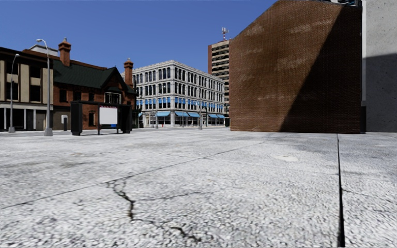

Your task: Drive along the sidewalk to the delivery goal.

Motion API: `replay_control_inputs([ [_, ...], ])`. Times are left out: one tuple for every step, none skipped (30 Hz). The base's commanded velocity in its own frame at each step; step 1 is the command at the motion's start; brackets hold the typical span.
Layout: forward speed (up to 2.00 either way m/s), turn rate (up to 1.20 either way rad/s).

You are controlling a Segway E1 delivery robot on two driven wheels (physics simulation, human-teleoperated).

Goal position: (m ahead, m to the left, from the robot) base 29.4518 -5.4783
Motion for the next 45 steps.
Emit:
replay_control_inputs([
  [2.0, 0.0],
  [2.0, 0.0],
  [2.0, 0.0],
  [2.0, 0.0],
  [2.0, 0.0],
  [2.0, 0.0],
  [2.0, 0.0],
  [2.0, 0.0],
  [2.0, 0.0],
  [2.0, 0.0],
  [2.0, 0.0],
  [2.0, 0.0],
  [2.0, 0.0],
  [2.0, 0.0],
  [2.0, 0.0],
  [2.0, 0.0],
  [2.0, 0.0],
  [2.0, 0.0],
  [2.0, 0.0],
  [2.0, 0.0],
  [2.0, 0.0],
  [2.0, 0.0],
  [2.0, 0.0],
  [2.0, 0.0],
  [2.0, 0.0],
  [2.0, 0.0],
  [2.0, 0.0],
  [2.0, 0.0],
  [2.0, 0.0],
  [2.0, 0.0],
  [2.0, 0.0],
  [2.0, 0.0],
  [2.0, 0.0],
  [2.0, 0.0],
  [2.0, 0.0],
  [2.0, 0.0],
  [2.0, 0.0],
  [2.0, 0.0],
  [2.0, 0.0],
  [2.0, 0.0],
  [2.0, 0.0],
  [2.0, 0.0],
  [2.0, 0.0],
  [2.0, 0.0],
  [2.0, 0.0],
])
